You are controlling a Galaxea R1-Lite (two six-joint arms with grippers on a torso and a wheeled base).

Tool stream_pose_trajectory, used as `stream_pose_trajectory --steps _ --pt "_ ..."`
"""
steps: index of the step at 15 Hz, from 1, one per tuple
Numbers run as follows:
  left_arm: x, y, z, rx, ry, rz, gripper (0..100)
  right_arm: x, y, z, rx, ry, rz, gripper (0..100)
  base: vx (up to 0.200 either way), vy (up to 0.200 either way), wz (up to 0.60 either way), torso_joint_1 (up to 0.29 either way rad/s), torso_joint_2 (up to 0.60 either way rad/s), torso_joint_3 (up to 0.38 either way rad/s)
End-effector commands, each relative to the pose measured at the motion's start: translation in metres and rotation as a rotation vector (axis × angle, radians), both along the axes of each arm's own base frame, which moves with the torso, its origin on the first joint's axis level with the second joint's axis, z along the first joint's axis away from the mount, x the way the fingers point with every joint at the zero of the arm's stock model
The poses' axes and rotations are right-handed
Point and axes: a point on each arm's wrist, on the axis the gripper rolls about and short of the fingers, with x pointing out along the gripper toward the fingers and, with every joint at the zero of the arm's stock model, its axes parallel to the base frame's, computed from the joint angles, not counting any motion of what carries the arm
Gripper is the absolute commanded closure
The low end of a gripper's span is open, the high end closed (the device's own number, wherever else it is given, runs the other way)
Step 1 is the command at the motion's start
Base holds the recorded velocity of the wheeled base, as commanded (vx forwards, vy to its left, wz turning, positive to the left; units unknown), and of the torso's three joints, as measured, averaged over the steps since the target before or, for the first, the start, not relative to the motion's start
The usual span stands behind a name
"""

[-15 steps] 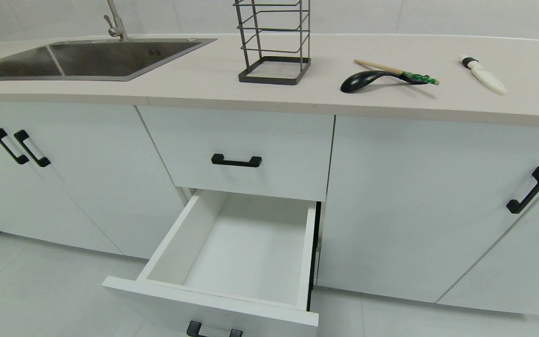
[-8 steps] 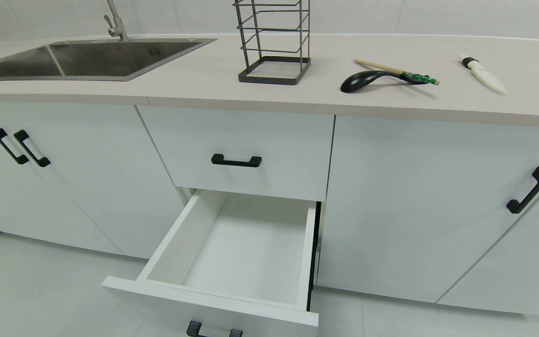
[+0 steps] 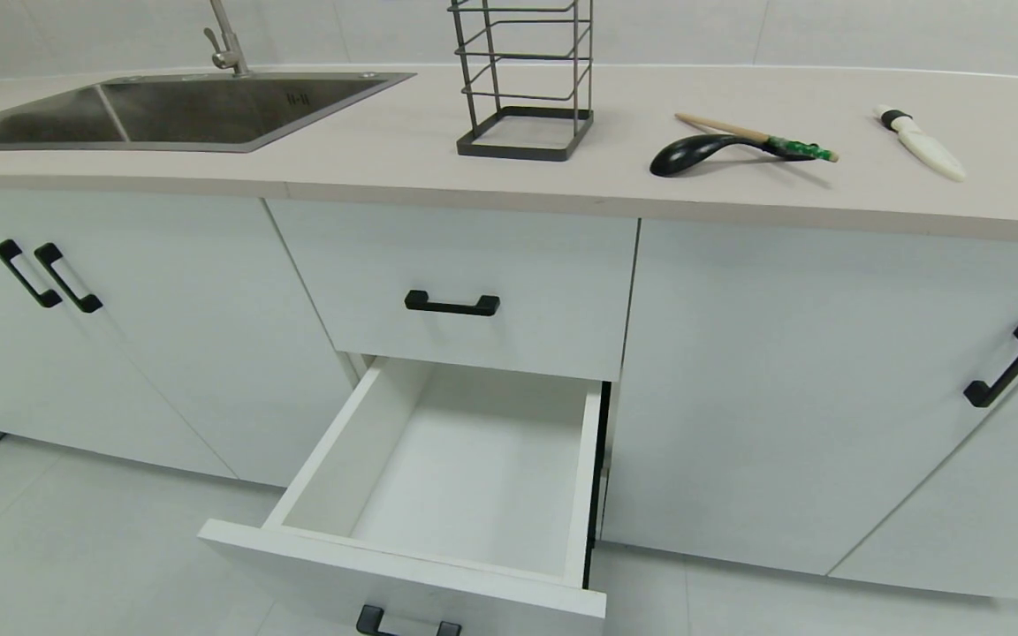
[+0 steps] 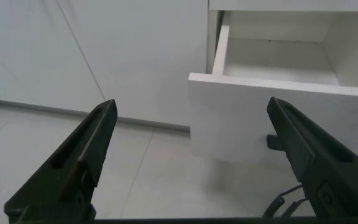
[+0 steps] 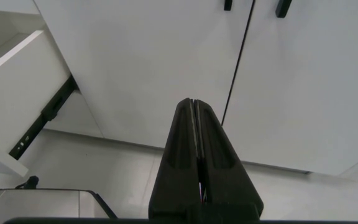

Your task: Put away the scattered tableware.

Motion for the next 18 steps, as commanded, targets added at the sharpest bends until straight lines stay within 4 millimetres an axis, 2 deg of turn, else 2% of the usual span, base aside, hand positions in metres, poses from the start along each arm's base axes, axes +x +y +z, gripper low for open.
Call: stream_pose_trajectory --steps 1,10,13,17,18 --pt "0.0003 -0.0005 -0.0021 0.013 0.021 -0.022 0 0.0000 0.0000 0.0000 -0.001 0.000 0.002 100 0.000 0.000 0.00 0.000 0.00 0.000" --pt "0.0002 -0.0007 -0.0031 -0.022 0.032 -0.040 0 0.0000 -0.0001 0.0000 0.010 0.000 -0.004 100 0.000 0.000 0.00 0.000 0.00 0.000" --pt "0.0002 -0.0007 -0.0031 -0.022 0.032 -0.040 0 0.0000 -0.0001 0.0000 0.010 0.000 -0.004 100 0.000 0.000 0.60 0.001 0.00 0.004" --pt "0.0002 -0.0007 -0.0031 -0.024 0.032 -0.040 0 0.0000 -0.0001 0.0000 0.010 0.000 -0.004 100 0.000 0.000 0.00 0.000 0.00 0.000" --pt "0.0002 -0.0007 -0.0031 -0.024 0.032 -0.040 0 0.0000 -0.0001 0.0000 0.010 0.000 -0.004 100 0.000 -0.200 0.00 0.002 0.00 0.002"
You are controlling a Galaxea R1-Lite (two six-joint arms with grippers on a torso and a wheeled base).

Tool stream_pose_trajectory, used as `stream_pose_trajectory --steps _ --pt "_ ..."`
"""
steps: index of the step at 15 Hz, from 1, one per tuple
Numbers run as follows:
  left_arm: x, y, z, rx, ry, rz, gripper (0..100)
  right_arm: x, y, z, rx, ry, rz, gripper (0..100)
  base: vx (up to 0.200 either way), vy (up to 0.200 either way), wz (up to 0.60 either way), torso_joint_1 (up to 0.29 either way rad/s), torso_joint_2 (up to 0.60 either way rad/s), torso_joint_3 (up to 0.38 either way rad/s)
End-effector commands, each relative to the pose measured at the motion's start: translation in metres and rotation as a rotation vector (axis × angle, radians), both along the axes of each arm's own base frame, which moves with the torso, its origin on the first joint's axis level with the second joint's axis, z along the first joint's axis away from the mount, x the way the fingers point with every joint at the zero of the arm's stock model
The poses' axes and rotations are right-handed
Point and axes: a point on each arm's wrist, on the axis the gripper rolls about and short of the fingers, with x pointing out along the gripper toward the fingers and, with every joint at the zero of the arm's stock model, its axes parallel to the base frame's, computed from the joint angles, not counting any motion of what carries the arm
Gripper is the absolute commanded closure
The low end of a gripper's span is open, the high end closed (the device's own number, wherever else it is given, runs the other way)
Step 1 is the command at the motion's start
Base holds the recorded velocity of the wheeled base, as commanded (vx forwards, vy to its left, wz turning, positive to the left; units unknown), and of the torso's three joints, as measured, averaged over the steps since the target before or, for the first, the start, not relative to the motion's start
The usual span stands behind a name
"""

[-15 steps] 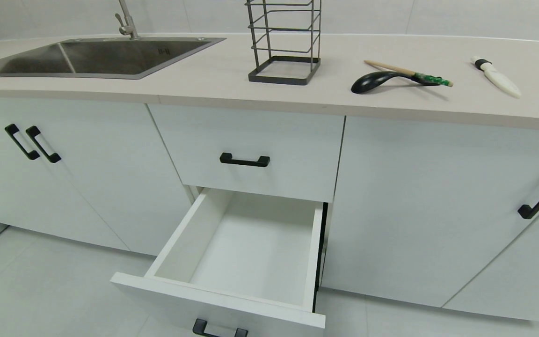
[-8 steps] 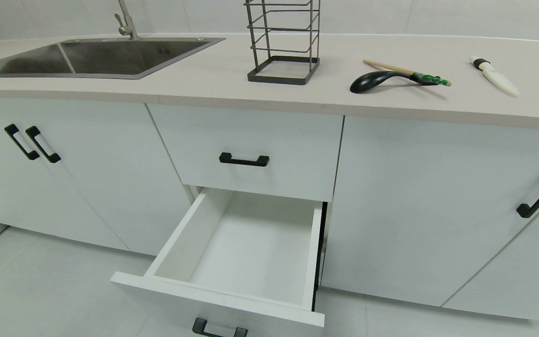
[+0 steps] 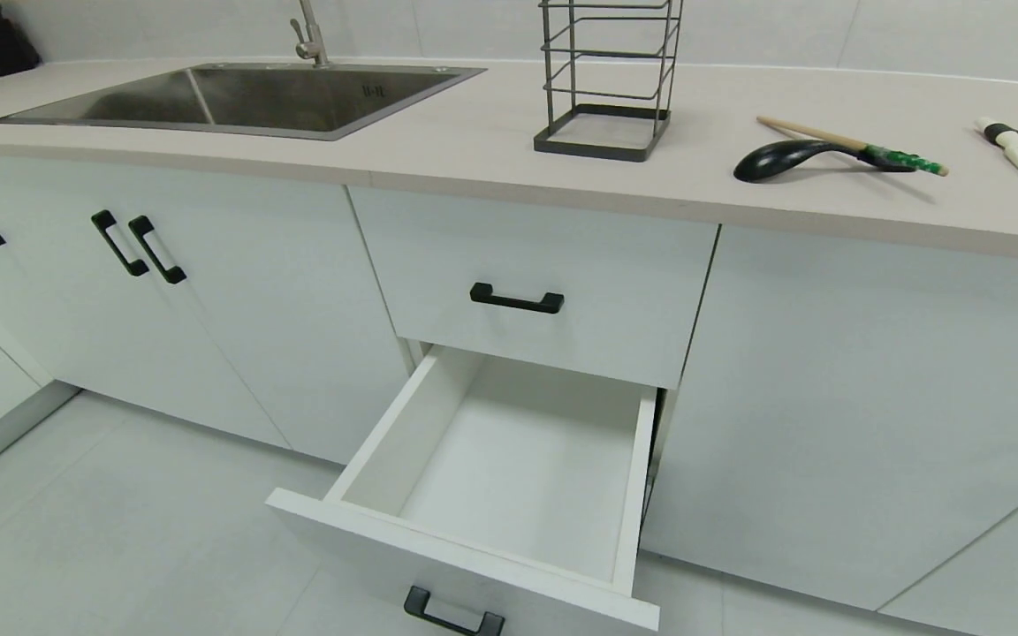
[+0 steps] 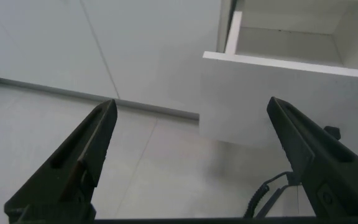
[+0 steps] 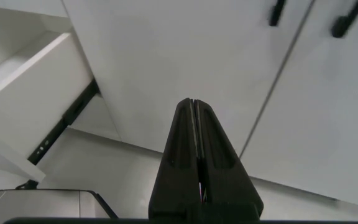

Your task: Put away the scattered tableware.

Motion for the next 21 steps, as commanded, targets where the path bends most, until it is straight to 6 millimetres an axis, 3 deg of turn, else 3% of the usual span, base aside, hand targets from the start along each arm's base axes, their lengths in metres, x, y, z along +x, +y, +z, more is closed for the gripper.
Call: stream_pose_trajectory --steps 1,5,10,17,21 --pt "0.0001 0.0000 0.0000 0.000 0.002 0.000 0 0.0000 0.0000 0.0000 0.000 0.000 0.000 100 0.000 -0.200 0.00 0.007 0.00 0.002" --pt "0.0001 0.0000 0.0000 -0.001 0.002 0.000 0 0.0002 0.0000 -0.0004 0.000 0.002 0.000 100 0.000 -0.200 0.00 0.004 0.00 0.002" --pt "0.0001 0.0000 0.0000 -0.009 0.002 0.000 0 0.0000 0.0000 0.0000 0.000 0.000 0.000 100 0.000 0.000 0.00 0.000 0.00 0.000" --pt "0.0001 0.0000 0.0000 -0.043 0.002 -0.001 0 0.0000 0.0000 0.0000 0.000 0.000 0.000 100 0.200 0.000 0.00 -0.001 0.00 0.004" --pt "0.0001 0.0000 0.0000 -0.044 0.002 -0.001 0 0.0000 0.0000 0.0000 0.000 0.000 0.000 100 0.000 0.000 0.00 0.000 0.00 0.000"
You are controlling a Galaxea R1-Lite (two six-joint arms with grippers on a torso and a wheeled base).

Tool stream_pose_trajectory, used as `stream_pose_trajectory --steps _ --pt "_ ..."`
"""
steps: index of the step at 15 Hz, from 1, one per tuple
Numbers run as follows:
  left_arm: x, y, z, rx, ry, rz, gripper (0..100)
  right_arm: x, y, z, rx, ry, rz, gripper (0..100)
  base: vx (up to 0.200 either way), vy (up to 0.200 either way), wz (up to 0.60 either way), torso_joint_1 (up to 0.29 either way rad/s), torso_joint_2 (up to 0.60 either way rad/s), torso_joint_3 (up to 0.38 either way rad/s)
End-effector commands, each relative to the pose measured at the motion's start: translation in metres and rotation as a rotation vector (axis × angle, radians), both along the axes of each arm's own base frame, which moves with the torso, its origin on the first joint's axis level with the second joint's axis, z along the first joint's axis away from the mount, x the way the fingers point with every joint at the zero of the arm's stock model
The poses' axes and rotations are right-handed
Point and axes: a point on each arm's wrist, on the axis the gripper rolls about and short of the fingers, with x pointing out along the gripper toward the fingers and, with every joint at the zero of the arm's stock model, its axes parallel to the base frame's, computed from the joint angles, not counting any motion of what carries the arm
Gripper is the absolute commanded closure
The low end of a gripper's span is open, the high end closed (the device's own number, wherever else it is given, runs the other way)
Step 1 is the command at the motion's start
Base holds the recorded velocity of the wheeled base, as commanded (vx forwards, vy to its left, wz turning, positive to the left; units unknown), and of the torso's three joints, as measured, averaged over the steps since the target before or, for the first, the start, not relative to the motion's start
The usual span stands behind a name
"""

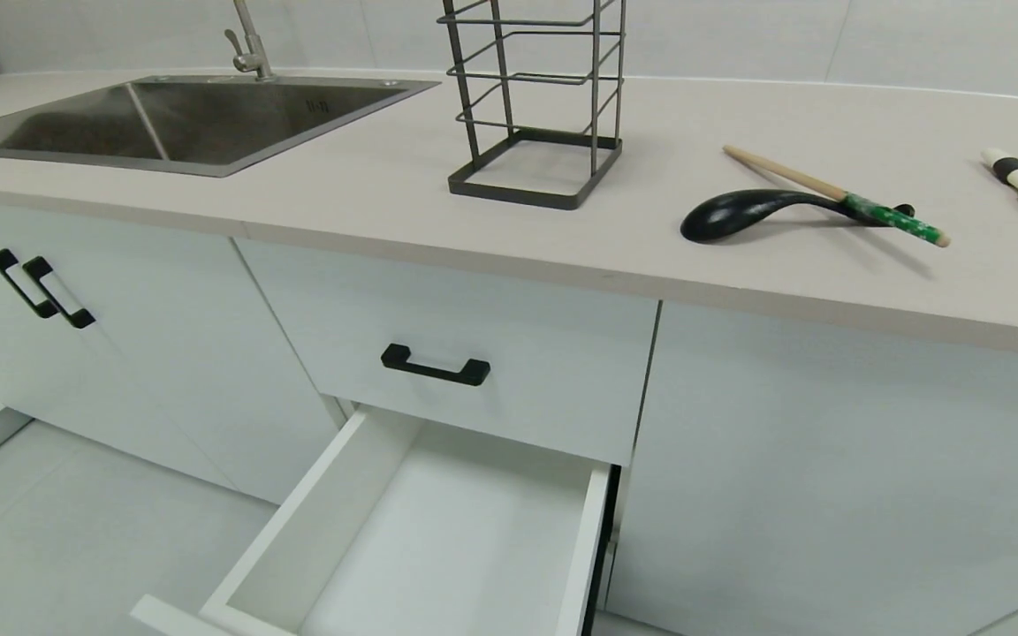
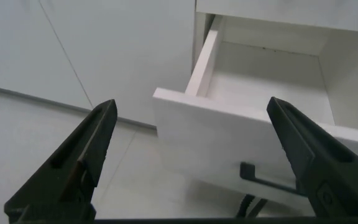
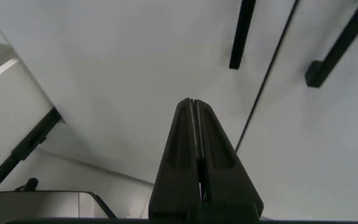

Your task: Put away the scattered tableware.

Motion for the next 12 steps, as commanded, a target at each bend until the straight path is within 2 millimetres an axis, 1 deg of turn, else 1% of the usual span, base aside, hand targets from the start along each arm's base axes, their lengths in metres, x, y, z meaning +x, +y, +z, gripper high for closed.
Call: stream_pose_trajectory --steps 1,5,6,9,10,12 --pt "0.0001 0.0000 -0.0001 0.000 0.002 0.000 0 0.0000 0.0000 0.0001 -0.001 0.000 0.000 100 0.000 0.000 0.00 0.000 0.00 0.000" --pt "0.0001 0.0000 -0.0001 0.000 0.002 0.000 0 0.0000 0.0000 0.0001 0.000 0.000 0.000 100 0.000 0.000 0.00 0.000 0.00 0.000" --pt "0.0001 0.0000 -0.0001 0.000 0.002 0.000 0 0.0000 0.0000 0.0001 -0.001 0.000 0.000 100 0.000 0.000 0.00 0.124 -0.18 -0.027" --pt "0.0001 0.0000 -0.0001 -0.002 0.002 0.000 0 0.0002 0.0000 -0.0003 -0.001 0.002 0.000 100 0.000 0.000 0.00 0.211 -0.06 -0.074" --pt "0.0001 0.0000 -0.0001 -0.002 0.002 0.000 0 0.0000 0.0000 0.0001 -0.001 0.000 0.000 100 0.000 0.000 0.00 0.261 -0.16 -0.198" --pt "0.0001 0.0000 -0.0001 0.001 0.002 0.000 0 0.0000 0.0000 0.0001 -0.001 0.000 0.000 100 0.000 0.000 0.00 0.261 -0.52 -0.239"
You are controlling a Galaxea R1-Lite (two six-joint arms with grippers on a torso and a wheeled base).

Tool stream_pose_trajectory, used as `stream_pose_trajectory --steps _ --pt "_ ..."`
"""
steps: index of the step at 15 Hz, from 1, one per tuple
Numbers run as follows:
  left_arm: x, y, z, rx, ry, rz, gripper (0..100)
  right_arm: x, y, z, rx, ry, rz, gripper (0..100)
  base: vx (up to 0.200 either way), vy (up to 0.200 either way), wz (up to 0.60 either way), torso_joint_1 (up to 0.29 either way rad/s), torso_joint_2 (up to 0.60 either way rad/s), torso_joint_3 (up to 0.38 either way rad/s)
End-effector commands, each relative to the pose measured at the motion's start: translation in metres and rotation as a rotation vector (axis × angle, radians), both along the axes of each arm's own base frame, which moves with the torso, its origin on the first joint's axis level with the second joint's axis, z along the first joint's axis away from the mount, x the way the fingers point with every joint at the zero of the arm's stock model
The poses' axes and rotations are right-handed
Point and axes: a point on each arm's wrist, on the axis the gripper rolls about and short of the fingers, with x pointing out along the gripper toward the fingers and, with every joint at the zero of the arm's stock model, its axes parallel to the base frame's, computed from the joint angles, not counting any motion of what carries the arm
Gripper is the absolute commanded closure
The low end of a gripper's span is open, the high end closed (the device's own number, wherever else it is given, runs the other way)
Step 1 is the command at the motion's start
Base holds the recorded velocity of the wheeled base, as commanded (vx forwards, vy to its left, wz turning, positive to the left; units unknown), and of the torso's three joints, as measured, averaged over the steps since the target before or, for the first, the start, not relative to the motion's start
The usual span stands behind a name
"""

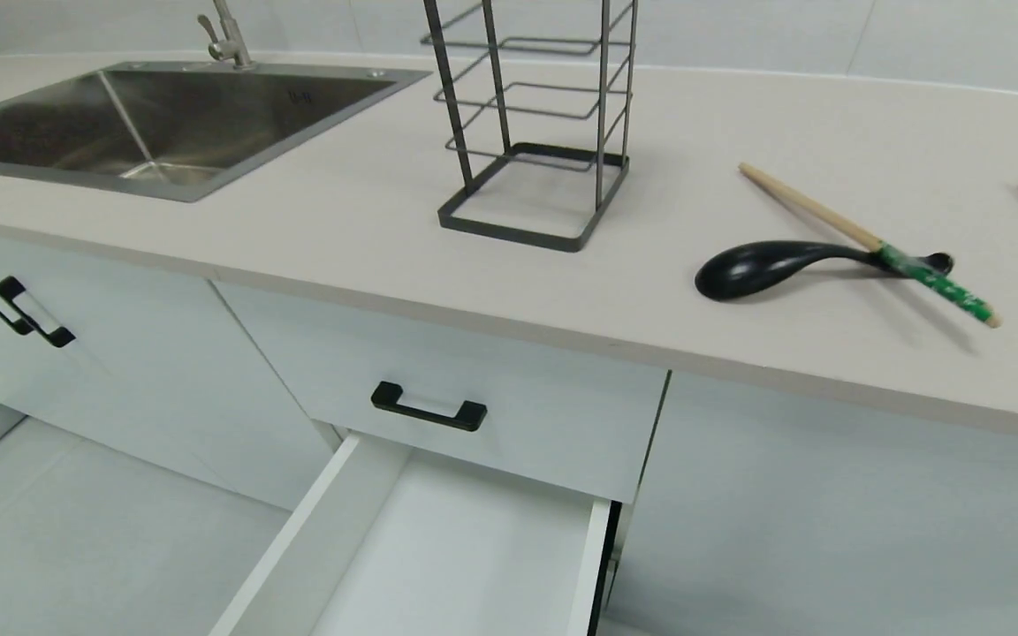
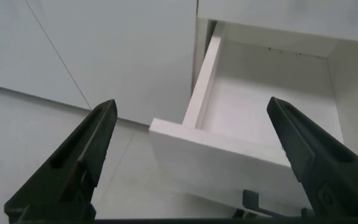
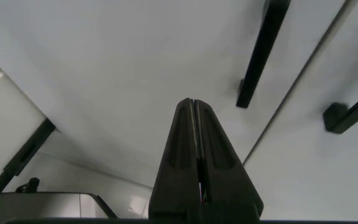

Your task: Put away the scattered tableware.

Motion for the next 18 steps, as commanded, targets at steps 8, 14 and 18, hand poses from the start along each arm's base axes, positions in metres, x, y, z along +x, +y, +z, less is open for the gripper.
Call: stream_pose_trajectory --steps 8,14,18 --pt "0.0001 0.0000 -0.0002 -0.001 0.003 0.001 0 0.0000 0.0000 0.0001 0.000 0.000 0.000 100 -0.125 0.000 0.00 0.183 -0.55 -0.211" --pt "0.0001 0.0000 0.0000 -0.003 0.001 0.001 0 0.0000 0.0000 0.0001 0.000 0.000 0.000 100 0.000 0.000 0.00 0.319 -0.50 -0.232" --pt "0.0001 0.0000 -0.0002 -0.005 0.003 0.001 0 0.0000 0.0000 0.0001 -0.002 0.000 0.000 100 0.000 0.150 0.00 0.278 -0.52 -0.250"
